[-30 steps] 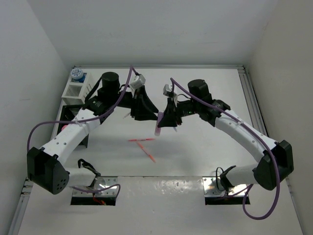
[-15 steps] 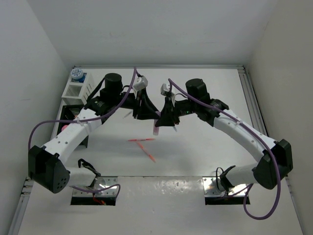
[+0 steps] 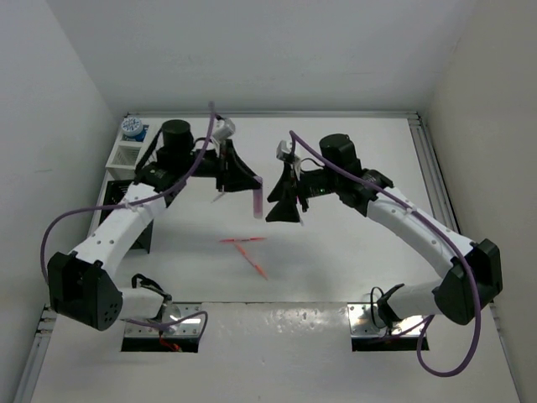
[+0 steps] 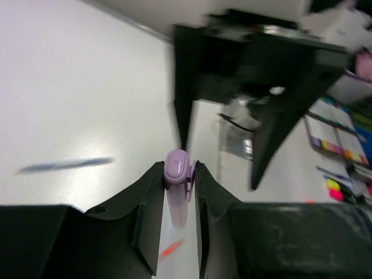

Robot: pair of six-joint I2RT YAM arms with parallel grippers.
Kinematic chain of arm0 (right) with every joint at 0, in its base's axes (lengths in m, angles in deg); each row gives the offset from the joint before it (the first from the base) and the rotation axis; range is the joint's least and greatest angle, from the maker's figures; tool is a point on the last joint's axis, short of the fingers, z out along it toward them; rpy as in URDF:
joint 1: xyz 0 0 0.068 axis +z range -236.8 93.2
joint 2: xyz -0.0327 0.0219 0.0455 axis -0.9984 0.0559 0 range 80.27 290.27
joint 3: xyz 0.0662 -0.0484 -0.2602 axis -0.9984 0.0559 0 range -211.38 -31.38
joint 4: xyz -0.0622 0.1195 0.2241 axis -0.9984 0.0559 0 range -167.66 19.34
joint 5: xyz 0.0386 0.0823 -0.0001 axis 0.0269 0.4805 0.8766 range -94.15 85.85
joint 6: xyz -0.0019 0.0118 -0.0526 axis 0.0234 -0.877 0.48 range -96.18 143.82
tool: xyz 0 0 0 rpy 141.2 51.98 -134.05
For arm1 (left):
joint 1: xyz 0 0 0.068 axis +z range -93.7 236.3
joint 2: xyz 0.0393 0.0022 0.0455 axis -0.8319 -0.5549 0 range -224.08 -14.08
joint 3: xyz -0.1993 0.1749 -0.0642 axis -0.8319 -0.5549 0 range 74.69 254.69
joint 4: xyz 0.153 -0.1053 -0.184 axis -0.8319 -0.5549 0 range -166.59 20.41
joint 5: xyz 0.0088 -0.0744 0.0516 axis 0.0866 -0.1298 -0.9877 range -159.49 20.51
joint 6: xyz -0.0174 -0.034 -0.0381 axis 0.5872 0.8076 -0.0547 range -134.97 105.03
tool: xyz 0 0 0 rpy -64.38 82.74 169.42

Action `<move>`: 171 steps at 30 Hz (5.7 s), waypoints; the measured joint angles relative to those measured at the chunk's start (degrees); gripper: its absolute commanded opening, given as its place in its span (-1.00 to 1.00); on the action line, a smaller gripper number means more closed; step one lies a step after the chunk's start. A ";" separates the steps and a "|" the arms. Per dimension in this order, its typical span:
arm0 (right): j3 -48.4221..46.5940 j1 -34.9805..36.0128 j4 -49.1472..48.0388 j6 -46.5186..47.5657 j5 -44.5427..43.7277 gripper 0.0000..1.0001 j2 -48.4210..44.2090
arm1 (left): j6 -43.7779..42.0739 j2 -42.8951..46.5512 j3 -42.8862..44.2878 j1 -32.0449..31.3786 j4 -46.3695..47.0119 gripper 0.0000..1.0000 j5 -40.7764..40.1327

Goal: Sort the stationery into containers
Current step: Place the pen in the storage box, then pick up the pen from the center of the board, then place the pen in the storage box.

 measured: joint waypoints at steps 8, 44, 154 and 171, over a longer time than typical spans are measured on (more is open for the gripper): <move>1.66 -9.44 -1.86 -5.11 -1.53 0.33 -1.27 | 1.09 2.38 0.11 24.46 -2.64 -1.00 -13.35; 22.58 -16.48 -2.64 -4.02 -11.93 0.25 -8.70 | -21.59 -2.08 -4.59 59.49 -8.98 -0.84 -25.68; -23.15 5.16 -11.23 -14.45 -17.86 -1.00 22.91 | 25.92 13.66 -13.88 28.74 19.56 0.47 -5.38; -23.02 6.93 -11.87 -16.90 -16.98 -0.01 23.21 | 24.15 8.87 -8.63 22.99 16.59 -1.00 -14.38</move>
